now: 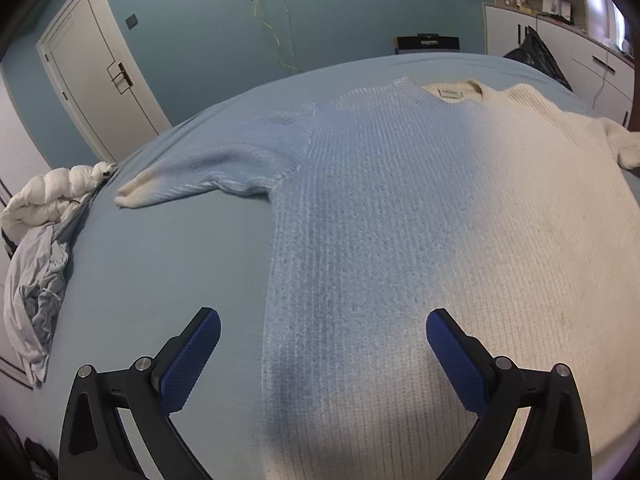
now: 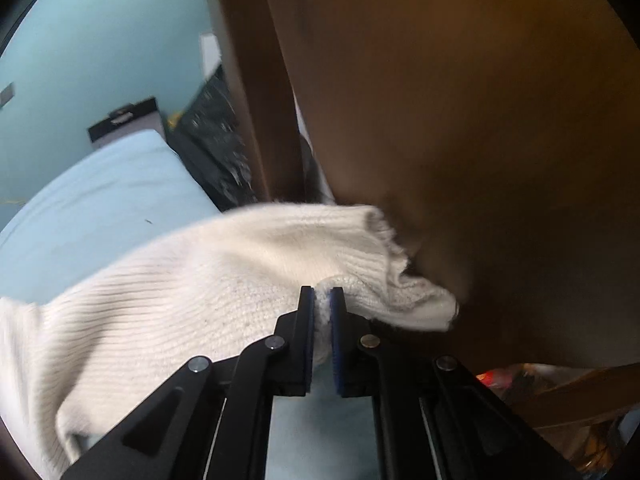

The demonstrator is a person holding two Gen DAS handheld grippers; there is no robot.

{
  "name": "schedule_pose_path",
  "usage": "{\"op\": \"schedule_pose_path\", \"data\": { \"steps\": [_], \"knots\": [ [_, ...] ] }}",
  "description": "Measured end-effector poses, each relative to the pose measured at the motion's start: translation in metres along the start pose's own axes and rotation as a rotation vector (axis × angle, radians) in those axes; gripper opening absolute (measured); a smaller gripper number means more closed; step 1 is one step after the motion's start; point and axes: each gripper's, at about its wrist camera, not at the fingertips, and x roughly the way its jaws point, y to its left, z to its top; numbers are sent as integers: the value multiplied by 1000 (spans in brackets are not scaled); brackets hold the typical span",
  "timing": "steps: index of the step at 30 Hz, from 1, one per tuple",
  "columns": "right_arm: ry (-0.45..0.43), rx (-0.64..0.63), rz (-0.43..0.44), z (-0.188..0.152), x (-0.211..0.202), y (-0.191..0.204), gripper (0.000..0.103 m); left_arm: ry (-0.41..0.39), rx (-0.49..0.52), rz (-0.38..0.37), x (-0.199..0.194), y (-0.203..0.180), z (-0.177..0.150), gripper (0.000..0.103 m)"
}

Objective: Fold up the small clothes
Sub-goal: 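Lift the white sleeve with the right gripper and lay it across the sweater body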

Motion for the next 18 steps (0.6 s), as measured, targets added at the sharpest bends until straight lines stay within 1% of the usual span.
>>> {"op": "schedule_pose_path", "data": {
  "steps": [1,2,4,5,8,10,11,13,14,15,17,18],
  "knots": [
    [-17,-7,1,2,-9,-1,3,-10,-2,-2,-4,2,-1,103],
    [-53,-14,2,10,-34,-3,3,-13,-3,-2,-6,3,0,103],
    [-98,-24,-9,17,-65,-3,3,-27,-10,-11,-13,6,0,103],
    [-138,-28,-27,28,-88,-5,2,-35,-14,-17,-16,8,0,103],
    [-217,-64,-110,53,-130,1,2,-69,-32,-30,-32,15,0,103],
    [-241,-104,-143,58,-152,9,2,-93,-44,-37,-42,22,-1,103],
    [-264,-136,-161,66,-167,22,2,-102,-47,-37,-46,25,-1,103],
    [-307,-177,-174,68,-191,43,2,-123,-57,-37,-53,32,-1,103],
    [-347,-227,-185,73,-210,63,2,-131,-65,-38,-55,35,0,103],
    [-365,-258,-192,73,-219,75,2,-135,-75,-42,-57,39,0,103],
    [-462,-395,-203,74,-258,136,2,-140,-102,-53,-57,45,1,103],
    [-503,-444,-203,68,-273,153,2,-139,-114,-56,-56,49,1,103]
  ]
}}
